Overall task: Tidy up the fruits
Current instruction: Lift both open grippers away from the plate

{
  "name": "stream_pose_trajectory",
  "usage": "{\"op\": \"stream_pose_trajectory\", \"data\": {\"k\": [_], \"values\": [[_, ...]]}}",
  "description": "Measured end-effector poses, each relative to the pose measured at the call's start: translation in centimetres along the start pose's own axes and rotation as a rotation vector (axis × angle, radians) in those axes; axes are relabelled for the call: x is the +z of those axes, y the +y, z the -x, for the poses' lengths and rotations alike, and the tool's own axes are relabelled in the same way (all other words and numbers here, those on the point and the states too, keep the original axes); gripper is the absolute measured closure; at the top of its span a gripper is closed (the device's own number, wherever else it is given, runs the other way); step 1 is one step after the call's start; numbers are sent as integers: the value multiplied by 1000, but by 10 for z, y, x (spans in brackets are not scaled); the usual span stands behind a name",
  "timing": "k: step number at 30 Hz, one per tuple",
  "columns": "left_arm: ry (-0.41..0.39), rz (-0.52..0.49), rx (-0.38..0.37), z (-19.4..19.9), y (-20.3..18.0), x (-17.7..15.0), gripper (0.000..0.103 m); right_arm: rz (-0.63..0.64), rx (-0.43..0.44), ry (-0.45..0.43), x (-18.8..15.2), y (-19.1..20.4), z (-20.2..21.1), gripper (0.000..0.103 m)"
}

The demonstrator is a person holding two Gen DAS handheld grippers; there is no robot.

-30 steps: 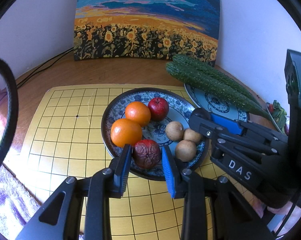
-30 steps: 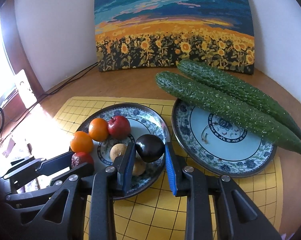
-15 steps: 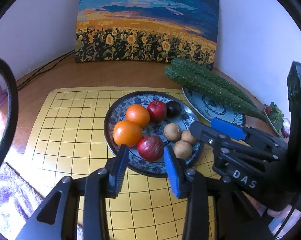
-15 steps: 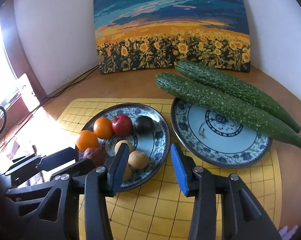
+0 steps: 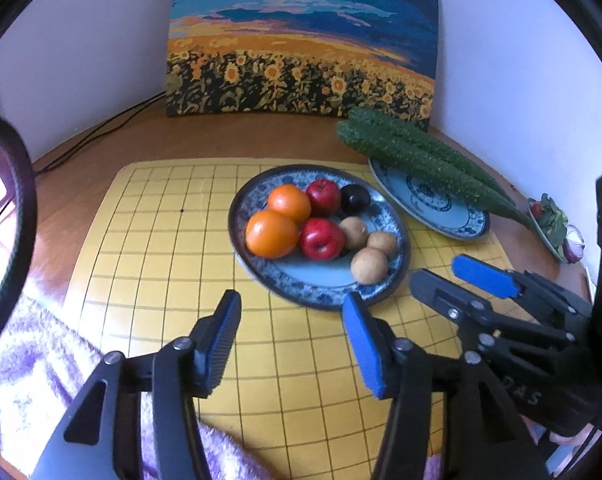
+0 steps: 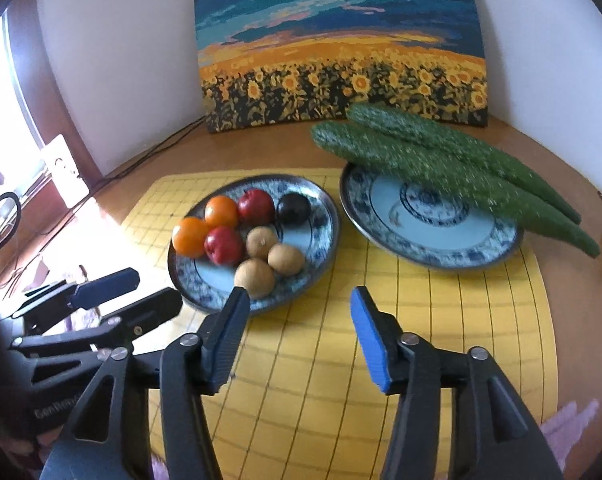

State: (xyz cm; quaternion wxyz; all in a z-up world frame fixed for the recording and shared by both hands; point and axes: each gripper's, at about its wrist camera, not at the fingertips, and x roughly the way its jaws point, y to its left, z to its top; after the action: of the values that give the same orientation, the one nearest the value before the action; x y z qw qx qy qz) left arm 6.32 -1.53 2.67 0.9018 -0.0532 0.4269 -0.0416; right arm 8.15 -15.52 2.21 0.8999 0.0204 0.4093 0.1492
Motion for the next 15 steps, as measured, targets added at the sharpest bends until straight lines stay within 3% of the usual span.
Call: {"op": "stream_pose_trajectory", "data": {"k": [6,15], "values": [[23,7,45,-2,1,-11,37,-5,-25,21,-15,-2,5,41],[64,-6,90,-14,-4,-21,36,-7,-93,54,-29,-4,-5,35]]}}
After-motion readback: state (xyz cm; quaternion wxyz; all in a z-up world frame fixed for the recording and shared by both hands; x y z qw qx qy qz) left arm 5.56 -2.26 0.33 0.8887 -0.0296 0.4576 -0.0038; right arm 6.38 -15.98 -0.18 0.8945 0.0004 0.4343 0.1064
